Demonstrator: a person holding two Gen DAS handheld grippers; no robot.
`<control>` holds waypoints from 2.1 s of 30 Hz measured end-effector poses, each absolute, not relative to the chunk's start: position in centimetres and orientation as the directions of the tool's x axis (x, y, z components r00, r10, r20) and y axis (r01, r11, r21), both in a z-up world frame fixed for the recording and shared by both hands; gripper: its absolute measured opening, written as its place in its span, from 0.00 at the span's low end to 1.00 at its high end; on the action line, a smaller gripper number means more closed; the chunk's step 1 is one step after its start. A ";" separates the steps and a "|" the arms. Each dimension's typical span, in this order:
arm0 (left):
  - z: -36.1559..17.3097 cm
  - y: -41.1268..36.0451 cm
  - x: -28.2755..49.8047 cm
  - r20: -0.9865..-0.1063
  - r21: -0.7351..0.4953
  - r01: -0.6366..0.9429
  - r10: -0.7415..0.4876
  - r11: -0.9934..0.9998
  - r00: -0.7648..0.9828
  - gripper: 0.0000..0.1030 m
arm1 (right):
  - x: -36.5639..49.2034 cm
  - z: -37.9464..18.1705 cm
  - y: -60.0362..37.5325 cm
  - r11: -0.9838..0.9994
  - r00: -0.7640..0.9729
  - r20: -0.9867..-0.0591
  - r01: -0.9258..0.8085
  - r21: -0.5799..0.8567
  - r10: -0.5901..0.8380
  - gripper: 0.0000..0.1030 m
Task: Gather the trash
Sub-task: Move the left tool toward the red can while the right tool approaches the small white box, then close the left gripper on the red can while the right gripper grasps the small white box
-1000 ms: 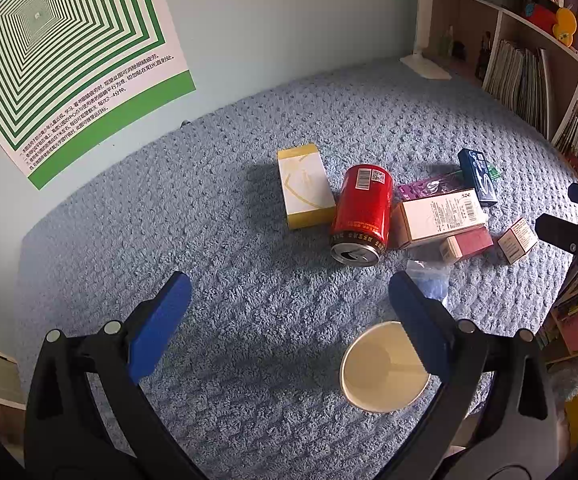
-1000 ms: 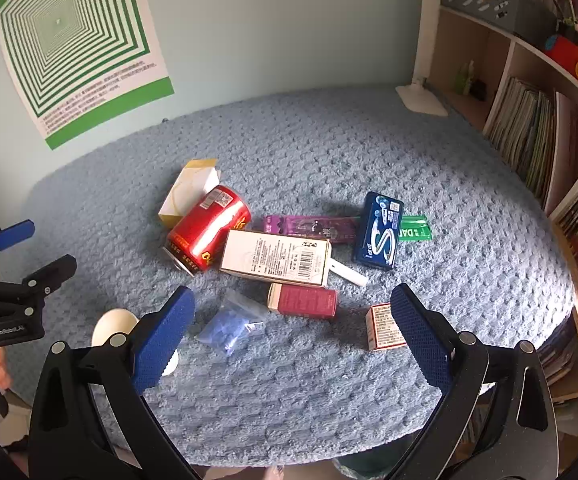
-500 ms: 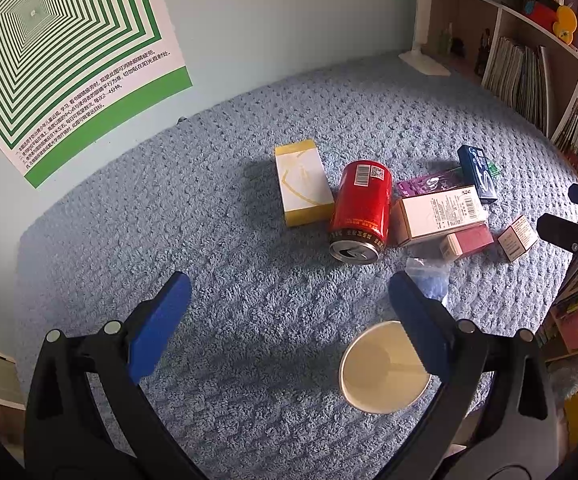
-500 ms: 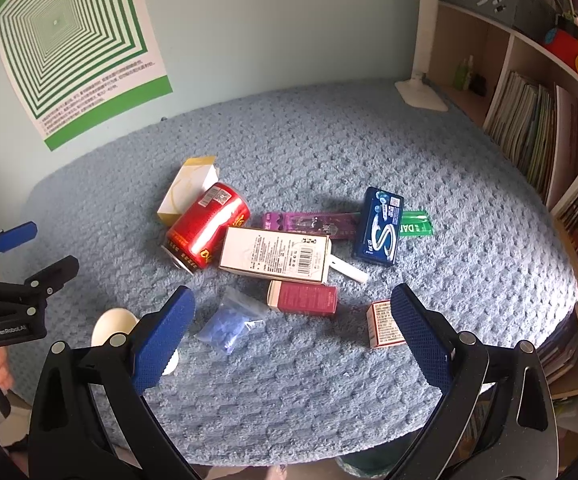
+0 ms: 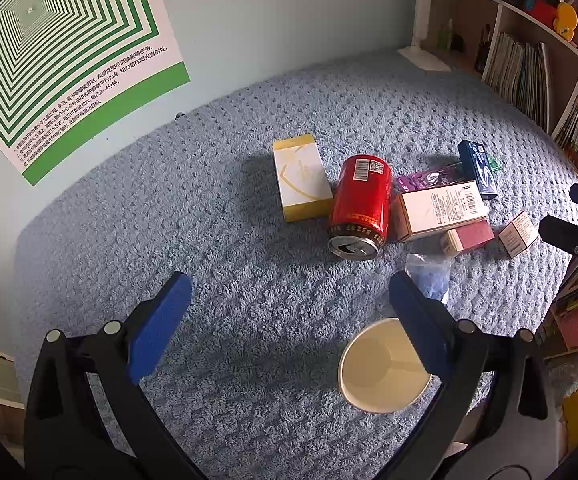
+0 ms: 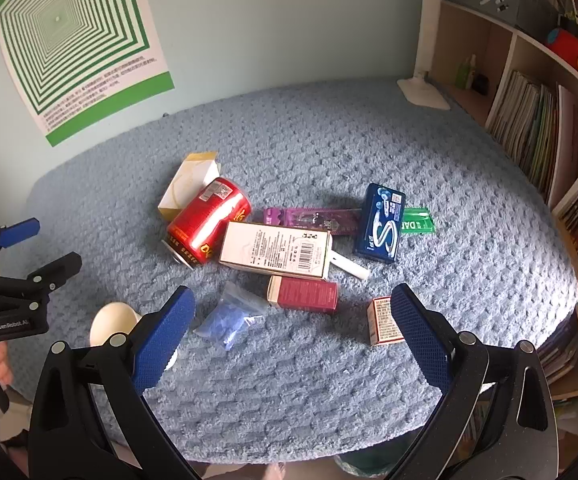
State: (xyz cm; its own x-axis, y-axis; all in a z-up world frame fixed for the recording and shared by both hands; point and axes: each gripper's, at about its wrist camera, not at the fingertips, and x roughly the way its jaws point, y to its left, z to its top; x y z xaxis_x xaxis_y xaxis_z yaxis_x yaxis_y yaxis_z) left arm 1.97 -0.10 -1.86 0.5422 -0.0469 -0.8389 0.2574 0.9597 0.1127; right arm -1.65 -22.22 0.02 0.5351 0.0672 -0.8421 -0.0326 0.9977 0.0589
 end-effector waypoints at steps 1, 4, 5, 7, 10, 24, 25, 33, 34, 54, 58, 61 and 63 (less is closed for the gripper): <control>-1.9 -0.1 2.0 -0.839 0.113 0.257 -0.047 0.960 0.541 0.94 | -1.7 0.0 -22.2 0.998 0.534 -0.843 -0.032 0.059 0.068 0.94; -1.9 -0.1 1.9 -0.840 0.113 0.258 -0.047 0.960 0.540 0.94 | -1.7 0.0 -22.3 0.997 0.535 -0.842 -0.031 0.068 0.074 0.94; -2.0 -0.1 1.9 -0.840 0.113 0.257 -0.046 0.960 0.540 0.94 | -1.8 0.0 -22.3 0.997 0.535 -0.841 -0.030 0.072 0.076 0.94; -2.0 -0.1 1.9 -0.841 0.112 0.257 -0.046 0.960 0.539 0.94 | -1.7 0.0 -22.3 0.997 0.534 -0.842 -0.028 0.073 0.077 0.94; -2.1 0.0 1.9 -0.842 0.109 0.258 -0.048 0.960 0.537 0.94 | -1.7 0.1 -22.3 0.997 0.533 -0.843 -0.030 0.073 0.077 0.94; -2.3 0.0 1.9 -0.849 0.102 0.263 -0.054 0.959 0.526 0.94 | -1.8 -0.1 -22.1 0.997 0.528 -0.846 -0.037 0.070 0.079 0.94; -2.3 0.0 1.9 -0.850 0.102 0.264 -0.054 0.959 0.524 0.94 | -1.8 -0.1 -22.1 0.997 0.527 -0.846 -0.037 0.071 0.080 0.94; -2.7 -0.4 2.2 -0.856 0.101 0.282 -0.060 0.954 0.513 0.94 | -1.7 -0.5 -22.2 0.997 0.516 -0.853 -0.043 0.065 0.078 0.94; -2.7 -0.6 2.3 -0.858 0.101 0.284 -0.062 0.954 0.511 0.94 | -1.7 -0.6 -22.3 0.997 0.514 -0.854 -0.042 0.064 0.077 0.94; -5.5 -6.1 5.0 -0.905 0.109 0.539 -0.141 0.836 0.402 0.94 | -0.4 -3.5 -26.3 0.998 0.459 -0.886 -0.023 0.060 0.064 0.94; -6.6 -6.6 6.6 -0.916 0.134 0.545 -0.106 0.827 0.386 0.94 | 0.3 -4.4 -27.6 0.999 0.438 -0.898 -0.011 0.052 0.051 0.94; -7.7 -7.0 7.8 -0.923 0.151 0.549 -0.082 0.822 0.377 0.94 | 0.9 -5.6 -28.7 0.999 0.413 -0.910 0.011 0.042 0.034 0.94; -8.4 -7.2 8.5 -0.928 0.153 0.552 -0.074 0.820 0.366 0.94 | 1.3 -6.4 -29.4 0.999 0.397 -0.917 0.020 0.040 0.029 0.94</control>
